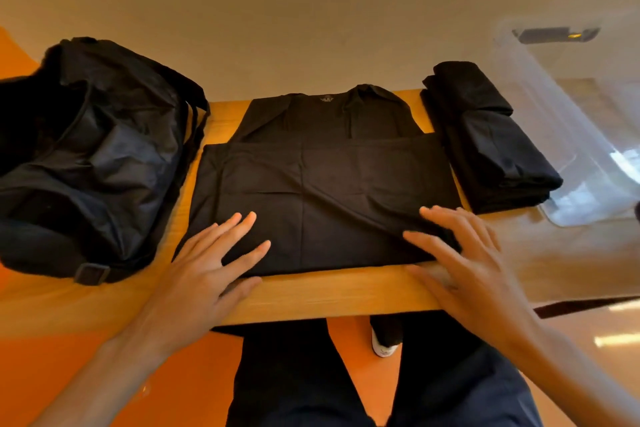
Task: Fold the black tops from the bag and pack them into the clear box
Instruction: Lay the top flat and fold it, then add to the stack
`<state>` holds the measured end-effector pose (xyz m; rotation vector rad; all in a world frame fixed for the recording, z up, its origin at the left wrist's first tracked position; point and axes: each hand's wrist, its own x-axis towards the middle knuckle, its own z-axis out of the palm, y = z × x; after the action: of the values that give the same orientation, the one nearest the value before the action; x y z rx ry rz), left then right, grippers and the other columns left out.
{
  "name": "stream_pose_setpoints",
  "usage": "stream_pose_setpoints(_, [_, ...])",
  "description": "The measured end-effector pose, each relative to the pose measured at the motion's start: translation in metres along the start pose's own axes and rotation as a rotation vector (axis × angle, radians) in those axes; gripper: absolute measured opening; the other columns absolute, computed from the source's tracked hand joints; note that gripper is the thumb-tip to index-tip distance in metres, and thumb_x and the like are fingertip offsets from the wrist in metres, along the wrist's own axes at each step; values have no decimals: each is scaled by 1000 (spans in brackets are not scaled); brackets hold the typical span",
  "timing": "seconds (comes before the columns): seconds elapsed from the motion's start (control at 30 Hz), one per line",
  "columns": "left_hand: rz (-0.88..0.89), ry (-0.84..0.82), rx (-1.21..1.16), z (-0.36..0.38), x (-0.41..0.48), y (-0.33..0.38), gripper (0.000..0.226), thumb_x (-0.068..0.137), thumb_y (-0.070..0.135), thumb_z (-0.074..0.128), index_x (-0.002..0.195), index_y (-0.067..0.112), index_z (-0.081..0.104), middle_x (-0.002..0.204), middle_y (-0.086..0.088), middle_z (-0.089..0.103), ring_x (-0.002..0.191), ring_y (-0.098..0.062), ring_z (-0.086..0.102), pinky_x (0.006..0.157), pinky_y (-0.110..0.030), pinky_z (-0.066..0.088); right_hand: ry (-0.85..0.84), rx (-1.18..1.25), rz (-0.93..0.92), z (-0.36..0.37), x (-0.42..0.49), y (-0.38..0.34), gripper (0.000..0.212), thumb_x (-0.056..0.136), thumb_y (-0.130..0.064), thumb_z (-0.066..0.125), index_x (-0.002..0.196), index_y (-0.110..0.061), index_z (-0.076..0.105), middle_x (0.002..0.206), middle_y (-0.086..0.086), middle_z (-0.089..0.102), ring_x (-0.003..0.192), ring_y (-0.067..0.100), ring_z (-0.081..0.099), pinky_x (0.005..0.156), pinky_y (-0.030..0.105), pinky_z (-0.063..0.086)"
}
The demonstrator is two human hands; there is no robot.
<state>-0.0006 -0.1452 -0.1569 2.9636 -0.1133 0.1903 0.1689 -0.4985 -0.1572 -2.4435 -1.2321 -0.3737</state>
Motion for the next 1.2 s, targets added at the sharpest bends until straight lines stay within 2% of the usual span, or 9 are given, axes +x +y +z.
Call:
stream_pose_setpoints(0.07, [81, 112, 17, 4, -1, 6, 42, 103, 37, 45, 134, 19, 67, 152, -4, 52, 145, -20, 43, 113, -42, 42, 68, -4, -69, 7, 6, -7, 23, 95, -35, 62, 103, -19, 77, 120, 7, 63, 111, 29, 56, 100, 36, 38])
stream_pose_setpoints(0.13, [138, 182, 31, 6, -2, 10, 37, 102, 27, 48, 128, 12, 71, 140, -4, 62, 137, -19, 53, 107, -41, 49, 95, -17, -89, 14, 10, -13, 17, 96, -28, 61, 92, -18, 74, 103, 1, 63, 94, 23, 56, 90, 33, 38])
stream_pose_setpoints(0.4, [243, 184, 0, 5, -31, -4, 36, 103, 23, 52, 132, 7, 66, 142, -5, 61, 137, -19, 54, 112, -39, 46, 105, -21, -243, 17, -23, -19, 17, 102, -24, 56, 101, -13, 70, 99, 3, 64, 85, 22, 57, 80, 33, 45])
stream_pose_setpoints(0.57, [123, 160, -62, -6, -44, -16, 45, 100, 38, 57, 132, 9, 66, 144, -4, 59, 139, -16, 52, 114, -37, 43, 187, 4, -48, 8, -39, 5, 35, 97, -37, 63, 116, -10, 75, 119, 4, 71, 111, 21, 63, 97, 37, 47])
stream_pose_setpoints(0.67, [94, 160, -118, -7, -55, -15, 43, 98, 35, 58, 130, 8, 67, 141, -4, 61, 136, -12, 54, 114, -32, 43, 210, 50, 21, 6, -55, 15, 31, 99, -30, 62, 116, -9, 76, 120, 4, 72, 114, 20, 66, 94, 42, 53])
stream_pose_setpoints(0.8, [-11, 214, -223, -15, -60, -14, 37, 95, 33, 60, 120, 9, 73, 132, -1, 68, 129, -5, 59, 110, -24, 46, 247, 135, 96, 0, -63, 22, 27, 96, -25, 62, 106, -5, 78, 98, 2, 73, 90, 19, 64, 75, 37, 56])
stream_pose_setpoints(0.9, [10, 229, -180, -17, -55, -11, 33, 96, 27, 57, 113, 6, 76, 126, -2, 70, 125, -6, 61, 110, -19, 43, 239, 190, 193, -6, -58, 20, 31, 96, -33, 59, 103, -8, 77, 88, -4, 66, 82, 13, 58, 71, 27, 50])
stream_pose_setpoints(1.1, [111, 184, -155, -6, -59, -7, 30, 99, 19, 52, 111, 3, 74, 139, -4, 63, 136, -12, 54, 112, -26, 44, 101, 121, 369, -13, -31, 13, 5, 92, -26, 71, 92, -22, 68, 72, -18, 51, 61, 0, 51, 53, 24, 43])
stream_pose_setpoints(1.2, [140, 137, -90, -6, -67, -19, 27, 99, 17, 50, 106, 4, 73, 146, -5, 58, 140, -18, 51, 111, -32, 44, 23, 28, 390, -20, -29, 13, 17, 90, -35, 69, 86, -22, 59, 72, -19, 41, 58, -1, 43, 50, 19, 34])
